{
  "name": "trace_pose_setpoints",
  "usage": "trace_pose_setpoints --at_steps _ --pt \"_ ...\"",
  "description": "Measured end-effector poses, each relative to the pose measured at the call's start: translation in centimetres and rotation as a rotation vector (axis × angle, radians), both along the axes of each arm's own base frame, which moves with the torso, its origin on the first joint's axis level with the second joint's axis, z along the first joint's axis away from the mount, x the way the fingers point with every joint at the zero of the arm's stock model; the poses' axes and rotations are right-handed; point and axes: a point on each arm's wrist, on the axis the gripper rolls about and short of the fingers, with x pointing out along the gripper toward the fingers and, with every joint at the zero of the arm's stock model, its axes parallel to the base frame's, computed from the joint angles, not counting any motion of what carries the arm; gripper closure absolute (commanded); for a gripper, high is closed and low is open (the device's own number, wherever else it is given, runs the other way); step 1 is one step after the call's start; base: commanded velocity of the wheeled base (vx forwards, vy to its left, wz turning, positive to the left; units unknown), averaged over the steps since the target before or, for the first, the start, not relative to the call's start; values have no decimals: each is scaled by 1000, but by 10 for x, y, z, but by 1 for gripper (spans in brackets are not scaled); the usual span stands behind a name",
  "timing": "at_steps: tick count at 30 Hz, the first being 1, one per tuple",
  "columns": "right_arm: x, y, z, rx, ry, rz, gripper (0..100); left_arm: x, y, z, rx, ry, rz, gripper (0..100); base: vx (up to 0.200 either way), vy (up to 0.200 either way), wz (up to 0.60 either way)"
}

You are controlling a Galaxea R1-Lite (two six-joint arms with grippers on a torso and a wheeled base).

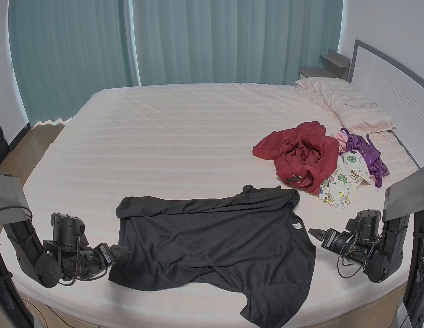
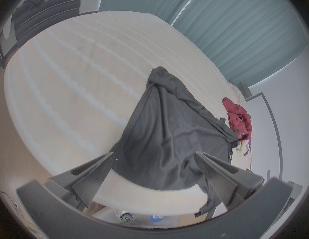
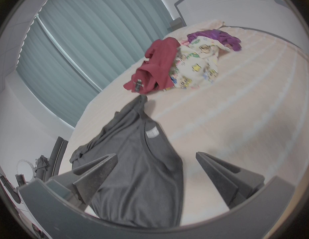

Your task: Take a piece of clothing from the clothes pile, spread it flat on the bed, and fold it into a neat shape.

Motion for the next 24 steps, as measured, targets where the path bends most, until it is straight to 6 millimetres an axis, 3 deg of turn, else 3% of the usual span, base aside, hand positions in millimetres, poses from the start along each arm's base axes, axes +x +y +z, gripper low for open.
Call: trace_pose_setpoints --at_steps 3,9,24 --pt "-11 1 -5 10 40 2 0 -8 -4 -4 -7 22 -9 0 -200 0 0" --pt "-20 4 -14 14 94 11 0 -7 -8 -13 -20 18 17 0 0 0 0" --pt "-26 20 -21 34 136 49 0 32 -33 -55 197 -52 178 0 0 0 0"
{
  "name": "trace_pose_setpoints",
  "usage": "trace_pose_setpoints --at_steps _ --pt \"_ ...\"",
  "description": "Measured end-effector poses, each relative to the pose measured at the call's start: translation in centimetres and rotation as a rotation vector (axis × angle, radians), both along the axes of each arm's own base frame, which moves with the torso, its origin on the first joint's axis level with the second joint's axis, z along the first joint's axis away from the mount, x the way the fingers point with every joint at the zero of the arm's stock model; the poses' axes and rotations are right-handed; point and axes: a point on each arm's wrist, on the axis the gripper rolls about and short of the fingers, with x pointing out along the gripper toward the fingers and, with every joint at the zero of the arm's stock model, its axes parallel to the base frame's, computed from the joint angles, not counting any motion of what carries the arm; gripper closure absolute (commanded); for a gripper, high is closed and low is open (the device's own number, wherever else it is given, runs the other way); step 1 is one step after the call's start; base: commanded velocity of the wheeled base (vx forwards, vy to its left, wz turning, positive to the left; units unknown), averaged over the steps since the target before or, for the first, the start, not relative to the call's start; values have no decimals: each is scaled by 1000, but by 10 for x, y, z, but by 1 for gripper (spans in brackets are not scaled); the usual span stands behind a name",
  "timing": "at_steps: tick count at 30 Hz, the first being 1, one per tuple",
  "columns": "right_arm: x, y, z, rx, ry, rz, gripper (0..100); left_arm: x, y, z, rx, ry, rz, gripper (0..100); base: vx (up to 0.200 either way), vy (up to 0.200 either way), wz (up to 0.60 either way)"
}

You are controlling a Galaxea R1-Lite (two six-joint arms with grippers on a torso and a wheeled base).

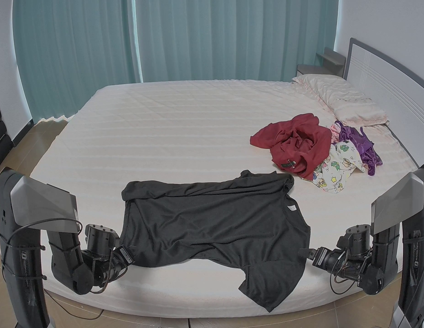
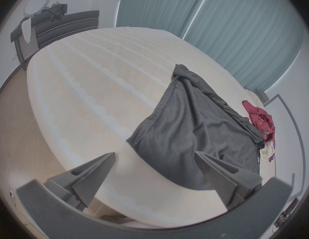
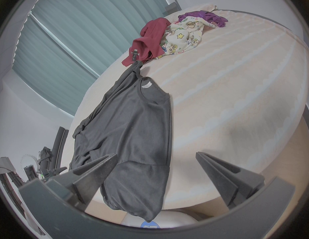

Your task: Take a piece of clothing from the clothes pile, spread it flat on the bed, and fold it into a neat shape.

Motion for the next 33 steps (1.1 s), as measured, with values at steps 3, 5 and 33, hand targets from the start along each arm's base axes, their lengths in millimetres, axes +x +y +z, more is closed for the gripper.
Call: trace_pose_setpoints --at_steps 3,5,33 --pt "-2 4 -2 -4 10 18 0 8 -4 -7 8 -6 0 100 0 0 0" --pt "-4 8 -3 -6 15 32 0 9 -5 -11 13 -1 0 100 0 0 0" --pt "4 35 -30 -105 4 104 100 -30 14 -6 24 112 40 100 0 0 0"
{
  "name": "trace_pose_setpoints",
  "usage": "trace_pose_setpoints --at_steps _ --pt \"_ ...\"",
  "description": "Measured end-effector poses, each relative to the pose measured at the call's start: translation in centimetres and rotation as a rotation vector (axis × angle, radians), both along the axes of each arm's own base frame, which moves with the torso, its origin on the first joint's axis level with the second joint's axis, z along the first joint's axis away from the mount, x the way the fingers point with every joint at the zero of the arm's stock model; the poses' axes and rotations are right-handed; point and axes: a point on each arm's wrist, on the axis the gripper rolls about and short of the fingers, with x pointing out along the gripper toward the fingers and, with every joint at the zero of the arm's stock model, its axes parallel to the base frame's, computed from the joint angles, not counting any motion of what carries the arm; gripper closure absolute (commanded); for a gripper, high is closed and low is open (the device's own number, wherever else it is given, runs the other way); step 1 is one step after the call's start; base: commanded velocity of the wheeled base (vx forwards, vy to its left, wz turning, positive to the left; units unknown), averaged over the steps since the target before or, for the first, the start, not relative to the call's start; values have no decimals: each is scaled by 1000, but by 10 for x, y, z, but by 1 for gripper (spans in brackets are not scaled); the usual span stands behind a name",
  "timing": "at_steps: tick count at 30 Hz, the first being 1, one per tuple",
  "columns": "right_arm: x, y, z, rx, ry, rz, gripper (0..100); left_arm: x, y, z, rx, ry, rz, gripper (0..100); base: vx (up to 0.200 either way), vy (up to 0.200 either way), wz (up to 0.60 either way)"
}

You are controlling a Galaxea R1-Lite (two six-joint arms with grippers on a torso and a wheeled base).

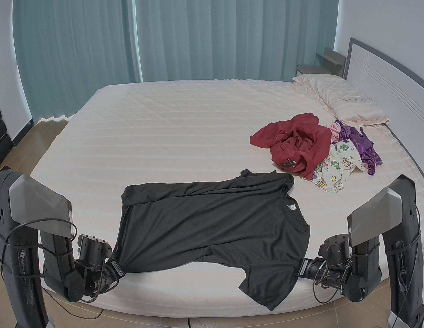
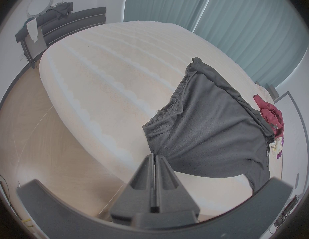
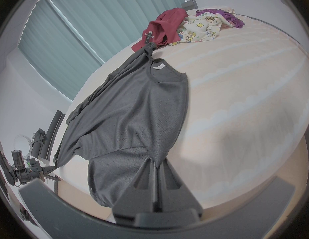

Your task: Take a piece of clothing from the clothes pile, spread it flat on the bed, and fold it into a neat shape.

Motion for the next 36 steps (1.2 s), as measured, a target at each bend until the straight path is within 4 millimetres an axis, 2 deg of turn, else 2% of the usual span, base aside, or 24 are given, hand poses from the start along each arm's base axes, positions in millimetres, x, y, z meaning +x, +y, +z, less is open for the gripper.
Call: trace_pose_setpoints --at_steps 16,20,31,32,33,36 --pt "-32 -57 32 -91 39 109 100 -27 11 9 24 79 -120 100 0 0 0" --pt "-35 -62 38 -96 29 121 100 -36 13 12 54 98 -160 100 0 0 0" --pt "-46 -65 31 -157 130 179 100 -48 14 5 97 175 -220 100 0 0 0" --pt "-46 -65 30 -158 132 181 100 -48 14 4 98 181 -221 0 0 0 0" --pt "-46 -65 30 -160 134 182 0 -48 14 3 100 187 -221 0 0 0 0" --pt "-46 -64 27 -163 139 188 0 -49 14 1 102 200 -224 0 0 0 0"
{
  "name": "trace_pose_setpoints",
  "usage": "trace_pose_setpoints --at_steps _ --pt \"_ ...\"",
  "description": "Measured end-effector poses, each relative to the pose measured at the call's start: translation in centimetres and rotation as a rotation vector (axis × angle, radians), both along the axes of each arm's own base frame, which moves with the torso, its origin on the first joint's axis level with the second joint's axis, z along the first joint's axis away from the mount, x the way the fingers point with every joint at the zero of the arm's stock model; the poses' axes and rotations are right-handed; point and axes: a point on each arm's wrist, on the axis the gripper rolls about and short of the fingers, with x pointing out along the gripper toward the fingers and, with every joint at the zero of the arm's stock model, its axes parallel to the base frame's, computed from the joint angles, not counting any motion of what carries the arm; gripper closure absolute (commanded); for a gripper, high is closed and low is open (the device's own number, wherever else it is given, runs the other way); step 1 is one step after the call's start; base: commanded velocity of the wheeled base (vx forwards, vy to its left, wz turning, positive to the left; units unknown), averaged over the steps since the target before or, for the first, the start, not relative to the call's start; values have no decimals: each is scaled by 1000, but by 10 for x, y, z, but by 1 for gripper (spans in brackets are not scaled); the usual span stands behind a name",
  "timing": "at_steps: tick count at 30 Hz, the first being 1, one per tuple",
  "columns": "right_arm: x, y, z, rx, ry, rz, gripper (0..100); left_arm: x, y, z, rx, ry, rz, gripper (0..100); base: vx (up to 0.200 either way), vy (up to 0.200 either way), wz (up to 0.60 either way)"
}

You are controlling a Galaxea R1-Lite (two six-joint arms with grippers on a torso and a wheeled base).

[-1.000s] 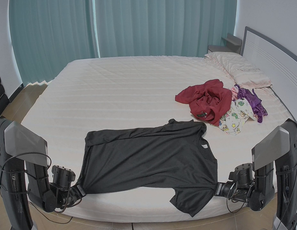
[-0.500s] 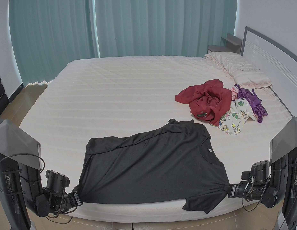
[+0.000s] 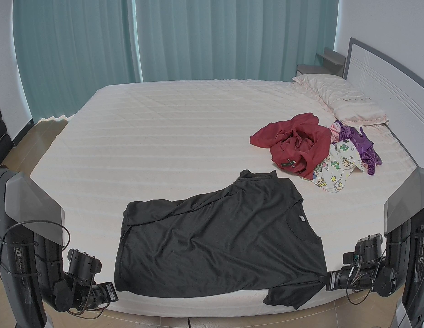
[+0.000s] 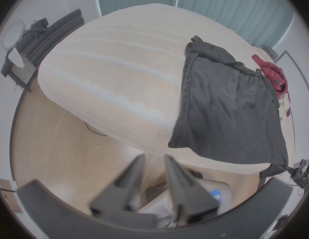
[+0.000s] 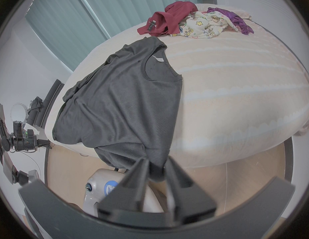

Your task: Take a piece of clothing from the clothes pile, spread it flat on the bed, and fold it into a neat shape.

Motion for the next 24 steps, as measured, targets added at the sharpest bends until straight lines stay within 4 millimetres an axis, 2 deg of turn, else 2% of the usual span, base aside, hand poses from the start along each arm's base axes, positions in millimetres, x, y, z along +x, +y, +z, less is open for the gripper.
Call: trace_pose_setpoints --at_steps 5,10,18,24 --pt "0 1 -3 -1 3 8 0 0 0 -2 1 11 -5 0 0 0 0" --pt "6 0 1 14 -69 -9 0 3 0 0 -11 -27 1 0 0 0 0" --pt "12 -16 16 31 -152 -84 0 14 4 22 -136 -176 -16 0 0 0 0" --pt "20 -18 28 91 -210 -148 0 21 9 36 -189 -291 -19 0 0 0 0"
